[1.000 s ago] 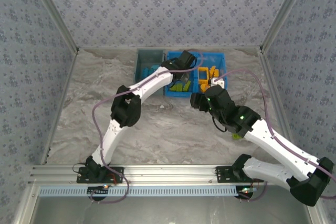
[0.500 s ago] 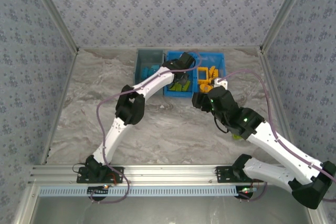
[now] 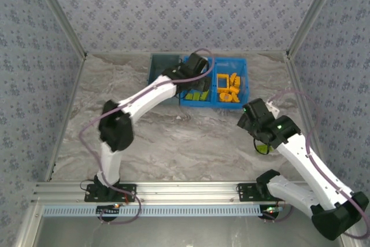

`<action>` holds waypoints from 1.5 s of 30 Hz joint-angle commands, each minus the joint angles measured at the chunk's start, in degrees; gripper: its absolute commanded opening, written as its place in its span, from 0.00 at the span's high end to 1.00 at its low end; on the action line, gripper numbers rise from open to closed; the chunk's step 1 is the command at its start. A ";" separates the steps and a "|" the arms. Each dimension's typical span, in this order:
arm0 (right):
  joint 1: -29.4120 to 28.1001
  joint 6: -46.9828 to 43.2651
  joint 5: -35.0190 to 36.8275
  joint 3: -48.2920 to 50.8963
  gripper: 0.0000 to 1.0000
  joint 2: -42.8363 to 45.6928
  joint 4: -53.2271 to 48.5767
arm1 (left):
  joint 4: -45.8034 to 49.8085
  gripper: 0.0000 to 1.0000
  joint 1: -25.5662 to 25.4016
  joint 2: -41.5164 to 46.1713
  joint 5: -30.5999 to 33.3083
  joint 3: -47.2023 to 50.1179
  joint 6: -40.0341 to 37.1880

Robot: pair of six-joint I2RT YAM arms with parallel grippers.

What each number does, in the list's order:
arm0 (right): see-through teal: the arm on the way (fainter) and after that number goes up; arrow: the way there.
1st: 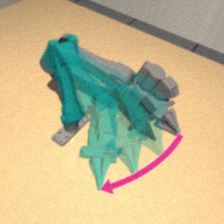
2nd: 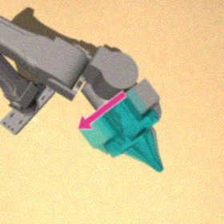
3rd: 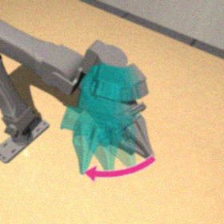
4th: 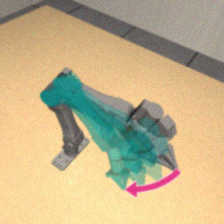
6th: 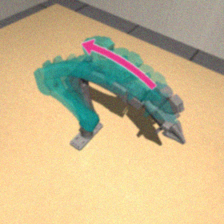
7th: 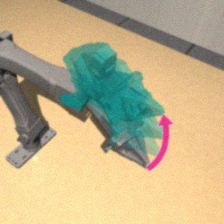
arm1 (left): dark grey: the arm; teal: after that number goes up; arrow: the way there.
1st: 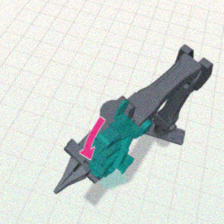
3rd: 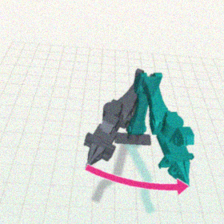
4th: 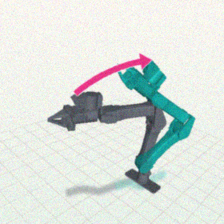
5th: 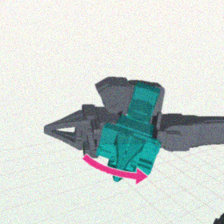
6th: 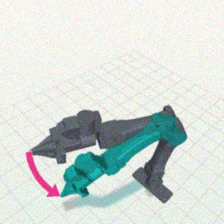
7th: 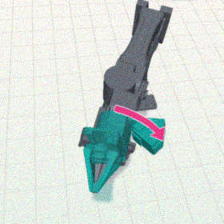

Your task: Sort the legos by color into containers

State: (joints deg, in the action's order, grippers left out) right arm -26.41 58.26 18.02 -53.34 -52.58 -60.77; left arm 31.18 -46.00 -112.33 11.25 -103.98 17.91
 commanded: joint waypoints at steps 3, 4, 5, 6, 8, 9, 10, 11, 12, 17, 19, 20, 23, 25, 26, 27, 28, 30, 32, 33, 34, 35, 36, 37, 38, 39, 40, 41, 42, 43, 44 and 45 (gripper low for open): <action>13.40 3.34 -12.87 6.36 0.19 -0.51 -2.84 | -18.15 0.26 -3.65 15.92 -8.34 20.80 2.69; 15.63 3.20 -14.53 7.28 0.18 -1.26 -1.86 | -20.11 0.26 -3.81 18.64 -10.19 24.77 2.89; 17.83 3.29 -16.00 8.21 0.18 -2.44 -1.64 | -21.50 0.26 -3.85 20.97 -11.35 28.25 3.28; 19.62 3.67 -17.44 8.86 0.18 -3.20 -1.37 | -22.37 0.26 -3.85 22.89 -12.33 30.90 3.60; 22.88 4.98 -20.05 11.09 0.18 -4.64 0.33 | -23.44 0.26 -4.04 26.50 -14.03 35.81 3.92; 23.85 5.53 -20.69 11.79 0.18 -5.03 1.08 | -24.05 0.26 -4.22 27.87 -14.44 37.90 4.12; 24.81 5.74 -21.17 12.56 0.18 -5.48 2.88 | -25.17 0.26 -4.36 29.23 -14.78 40.40 4.59; 25.62 5.53 -21.26 13.12 0.17 -6.15 5.40 | -26.42 0.25 -4.36 30.41 -15.18 42.52 5.41; 26.77 4.99 -21.32 13.37 0.15 -7.10 7.05 | -27.66 0.25 -4.41 31.17 -15.43 44.72 6.02; 34.49 1.18 -25.59 14.28 0.14 -15.62 12.13 | -34.45 0.25 -4.80 32.41 -15.51 50.90 6.99; 36.49 0.92 -26.60 14.73 0.16 -17.29 13.55 | -33.13 0.25 -4.80 32.28 -16.60 49.84 5.26; 37.24 0.86 -26.31 14.75 0.17 -17.97 13.48 | -32.15 0.25 -4.80 32.49 -17.15 49.21 4.09; 38.73 1.58 -26.56 15.82 0.22 -18.92 12.35 | -30.21 0.25 -4.59 33.43 -18.15 48.53 1.54; 39.22 2.61 -26.12 17.29 0.25 -17.90 12.47 | -29.56 0.25 -4.03 34.08 -19.46 48.59 1.16; 39.62 2.82 -25.63 18.19 0.28 -17.13 13.11 | -29.66 0.25 -3.69 34.46 -20.31 48.79 1.25; 40.11 3.15 -24.91 18.93 0.31 -16.56 13.17 | -29.81 0.25 -3.42 34.81 -21.01 48.95 1.26; 40.44 3.13 -24.61 19.46 0.34 -16.28 13.47 | -29.99 0.25 -3.30 35.00 -21.36 49.17 1.34; 41.55 2.80 -23.91 20.37 0.40 -16.31 13.88 | -30.39 0.26 -3.16 35.38 -21.89 49.52 1.24; 42.85 1.98 -23.47 21.06 0.46 -16.58 14.32 | -30.78 0.26 -3.15 35.83 -22.03 49.95 1.07; 43.40 1.63 -23.47 21.22 0.49 -16.75 14.57 | -30.83 0.26 -3.17 36.01 -21.94 50.02 0.99; 43.81 1.11 -23.64 21.26 0.52 -16.93 14.91 | -30.65 0.26 -3.17 36.13 -21.76 50.11 1.02; 43.97 0.65 -23.65 21.13 0.55 -17.12 15.08 | -30.57 0.26 -3.21 36.30 -21.51 50.28 1.03; 43.92 0.29 -23.43 21.06 0.58 -17.27 15.08 | -30.52 0.26 -3.19 36.46 -21.21 50.49 1.13; 43.90 -0.02 -23.41 21.00 0.62 -17.30 15.39 | -30.47 0.26 -3.11 36.65 -20.96 50.71 1.31; 43.96 -0.17 -23.57 21.08 0.65 -17.17 15.66 | -30.38 0.26 -3.08 36.82 -20.77 50.89 1.42; 43.88 -0.38 -23.94 21.18 0.68 -16.98 16.03 | -30.24 0.26 -3.05 36.90 -20.54 50.90 1.57; 43.48 -0.57 -24.16 21.20 0.70 -16.50 16.29 | -29.85 0.26 -3.09 37.13 -20.10 50.90 1.68; 42.53 -0.64 -23.92 20.95 0.72 -15.68 16.37 | -29.33 0.27 -2.99 37.48 -19.22 50.69 1.86; 41.28 -0.66 -23.35 20.28 0.73 -14.91 16.14 | -28.46 0.26 -2.88 37.95 -18.29 50.36 2.06; 39.02 -0.74 -21.98 18.99 0.73 -13.95 15.22 | -26.86 0.27 -2.67 38.59 -16.52 49.62 2.35; 35.67 -0.82 -19.59 16.48 0.73 -13.07 13.75 | -24.52 0.26 -2.43 39.33 -13.51 48.45 3.00; 32.33 -1.01 -17.40 13.91 0.73 -12.76 12.36 | -21.80 0.27 -2.14 39.92 -10.71 47.19 3.92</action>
State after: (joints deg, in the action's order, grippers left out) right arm 11.31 58.41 -4.08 -33.85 -67.33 -46.02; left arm 4.51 -49.06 -75.20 -5.87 -53.15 20.40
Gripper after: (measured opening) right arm 0.320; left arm 0.735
